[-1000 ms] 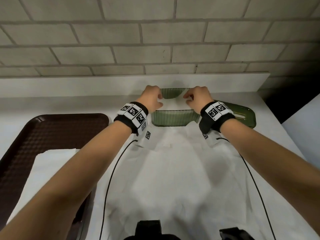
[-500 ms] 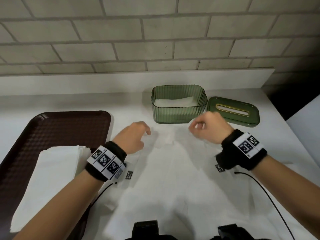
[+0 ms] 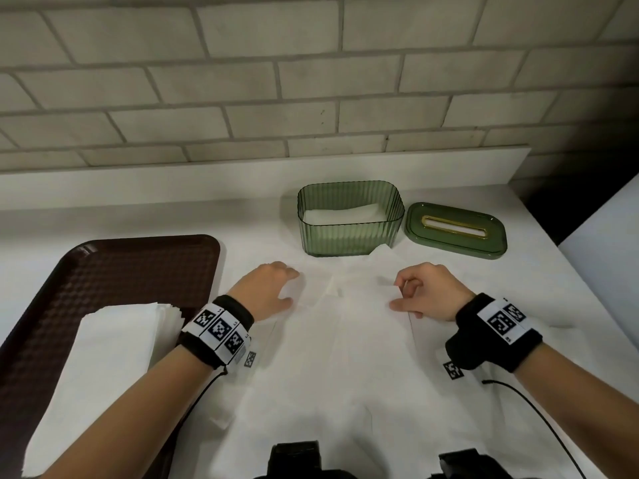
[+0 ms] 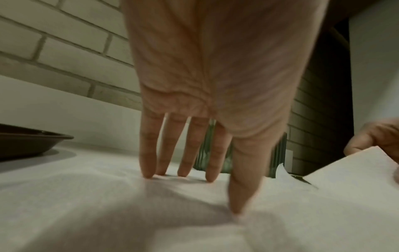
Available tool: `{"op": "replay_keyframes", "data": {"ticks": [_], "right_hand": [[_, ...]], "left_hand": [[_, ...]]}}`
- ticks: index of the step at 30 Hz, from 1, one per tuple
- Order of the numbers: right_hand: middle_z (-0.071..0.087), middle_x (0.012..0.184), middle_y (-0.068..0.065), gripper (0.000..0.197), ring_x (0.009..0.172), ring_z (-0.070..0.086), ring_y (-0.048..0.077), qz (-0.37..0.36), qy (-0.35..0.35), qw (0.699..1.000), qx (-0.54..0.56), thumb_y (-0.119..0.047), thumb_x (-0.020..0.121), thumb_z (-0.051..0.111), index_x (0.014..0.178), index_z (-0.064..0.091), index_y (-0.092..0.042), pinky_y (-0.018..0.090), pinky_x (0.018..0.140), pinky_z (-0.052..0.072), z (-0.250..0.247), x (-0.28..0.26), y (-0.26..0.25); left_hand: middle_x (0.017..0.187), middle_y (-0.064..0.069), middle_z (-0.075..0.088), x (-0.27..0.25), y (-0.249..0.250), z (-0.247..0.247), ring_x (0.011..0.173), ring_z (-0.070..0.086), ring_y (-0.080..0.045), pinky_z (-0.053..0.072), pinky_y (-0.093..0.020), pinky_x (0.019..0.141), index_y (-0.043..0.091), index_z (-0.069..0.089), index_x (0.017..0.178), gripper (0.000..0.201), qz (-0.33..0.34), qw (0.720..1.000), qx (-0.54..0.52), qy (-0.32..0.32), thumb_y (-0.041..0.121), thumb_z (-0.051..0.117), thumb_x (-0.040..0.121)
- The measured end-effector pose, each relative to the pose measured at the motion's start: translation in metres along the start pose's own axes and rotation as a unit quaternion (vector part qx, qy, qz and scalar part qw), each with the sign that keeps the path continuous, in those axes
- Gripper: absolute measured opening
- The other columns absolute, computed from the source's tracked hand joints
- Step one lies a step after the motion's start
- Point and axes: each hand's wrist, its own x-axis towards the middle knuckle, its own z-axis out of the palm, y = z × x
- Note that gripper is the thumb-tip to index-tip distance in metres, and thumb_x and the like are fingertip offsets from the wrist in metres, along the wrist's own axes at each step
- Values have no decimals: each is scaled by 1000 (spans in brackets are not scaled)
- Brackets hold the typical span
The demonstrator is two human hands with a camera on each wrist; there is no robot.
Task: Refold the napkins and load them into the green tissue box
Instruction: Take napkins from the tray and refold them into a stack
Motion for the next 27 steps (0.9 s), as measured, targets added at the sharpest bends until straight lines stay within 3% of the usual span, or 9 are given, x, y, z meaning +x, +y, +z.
{"op": "replay_keyframes", "data": {"ticks": [5,8,12,16,18,19,21,24,27], "right_hand": [[64,52,3,17,48,61,16,-38,55,995,75,-12,76,80,80,63,-14,26,63,50,-18,-12,-10],[66,51,3,19,49,61,10,-55,112,988,91,-17,75,82,75,63,-14,12,64,47,-27,-19,-15],[66,53,8,18,38,52,9,-77,150,971,171,-17,78,80,75,62,-13,12,48,39,-34,-32,-22],[60,51,9,21,40,52,16,-126,156,947,250,-15,77,79,66,62,-11,12,52,42,-37,-44,-33],[58,52,14,20,41,48,19,-151,148,932,295,-16,74,78,62,63,-13,18,52,44,-39,-46,-39],[58,56,21,18,43,46,20,-161,146,924,315,-17,73,78,64,64,-9,19,51,44,-40,-47,-43],[57,61,29,24,44,44,20,-176,146,911,343,-16,71,77,69,60,0,19,49,42,-40,-45,-50],[56,64,20,27,44,45,14,-198,137,902,359,-16,72,76,73,59,4,15,47,39,-38,-39,-64],[60,80,28,29,55,47,11,-214,138,904,344,-22,70,78,74,65,3,13,50,39,-34,-32,-78]], "left_hand": [[147,-10,35,-2,16,2,131,39,-30,39,-42,107,23,31,150,90,-22,998,13,-62,60,67,76],[129,-11,46,8,20,13,112,49,-35,50,-45,91,18,38,143,66,-28,996,70,-39,50,56,88],[112,-10,57,12,24,15,100,61,-33,53,-39,81,15,53,131,35,-27,992,126,10,17,42,97],[85,-10,67,6,18,-8,80,64,-32,50,-39,72,7,67,93,33,-22,991,6,130,27,44,102],[63,-4,60,-5,19,-28,61,56,-23,46,-35,62,10,59,69,35,-3,968,-124,220,29,53,99],[62,-1,62,-11,22,-37,59,57,-20,48,-34,61,11,61,69,32,7,943,-204,262,29,60,96],[84,1,75,-25,38,-53,75,71,-14,57,-28,71,10,74,95,14,15,873,-374,311,22,70,89],[95,2,77,-36,58,-65,83,74,-13,58,-27,72,9,70,109,26,54,784,-544,294,10,72,83],[84,2,77,-41,66,-66,76,74,-12,59,-25,65,9,69,101,31,87,769,-588,236,-16,61,84]]}}
